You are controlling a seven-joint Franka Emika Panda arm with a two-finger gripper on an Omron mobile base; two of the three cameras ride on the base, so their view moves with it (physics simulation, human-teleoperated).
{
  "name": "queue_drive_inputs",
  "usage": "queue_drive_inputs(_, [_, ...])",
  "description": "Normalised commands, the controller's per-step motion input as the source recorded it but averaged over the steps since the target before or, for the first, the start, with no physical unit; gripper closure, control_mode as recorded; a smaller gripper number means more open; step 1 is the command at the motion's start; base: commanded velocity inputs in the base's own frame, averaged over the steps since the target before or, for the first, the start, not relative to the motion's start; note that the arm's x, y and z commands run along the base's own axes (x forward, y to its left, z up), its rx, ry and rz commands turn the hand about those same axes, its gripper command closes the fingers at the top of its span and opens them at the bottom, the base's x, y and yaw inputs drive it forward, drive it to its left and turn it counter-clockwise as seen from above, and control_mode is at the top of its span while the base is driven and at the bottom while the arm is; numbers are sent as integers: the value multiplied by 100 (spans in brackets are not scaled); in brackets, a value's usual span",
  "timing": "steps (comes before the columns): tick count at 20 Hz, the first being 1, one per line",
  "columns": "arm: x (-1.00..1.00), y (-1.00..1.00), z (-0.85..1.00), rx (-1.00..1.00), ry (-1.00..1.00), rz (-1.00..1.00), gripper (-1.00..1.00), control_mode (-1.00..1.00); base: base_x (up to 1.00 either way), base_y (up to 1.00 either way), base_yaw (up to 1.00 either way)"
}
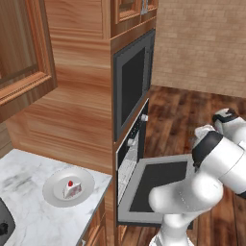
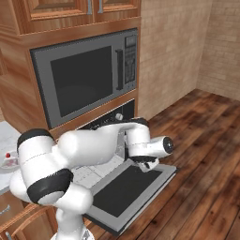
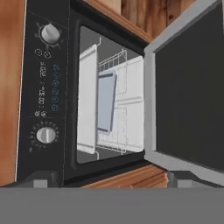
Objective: Take the baked cake out of the oven and place it on the plate for cooling. Then close the oven door.
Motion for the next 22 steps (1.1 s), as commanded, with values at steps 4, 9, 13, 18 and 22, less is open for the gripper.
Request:
queue_drive_inputs(4, [-39,-76,-1,16,0,0,-100,-100,0,0,0])
queue_drive_inputs(9, [-39,-67,-15,18,0,0,-100,-100,0,0,0])
queue_drive_inputs(13, [-34,-54,-34,18,-2,2,-100,-100,0,0,0])
queue_drive_inputs(18, [-22,-43,-42,16,-5,7,-100,-100,0,0,0])
queue_drive_inputs(22, [-9,-36,-49,15,-7,11,-100,-100,0,0,0])
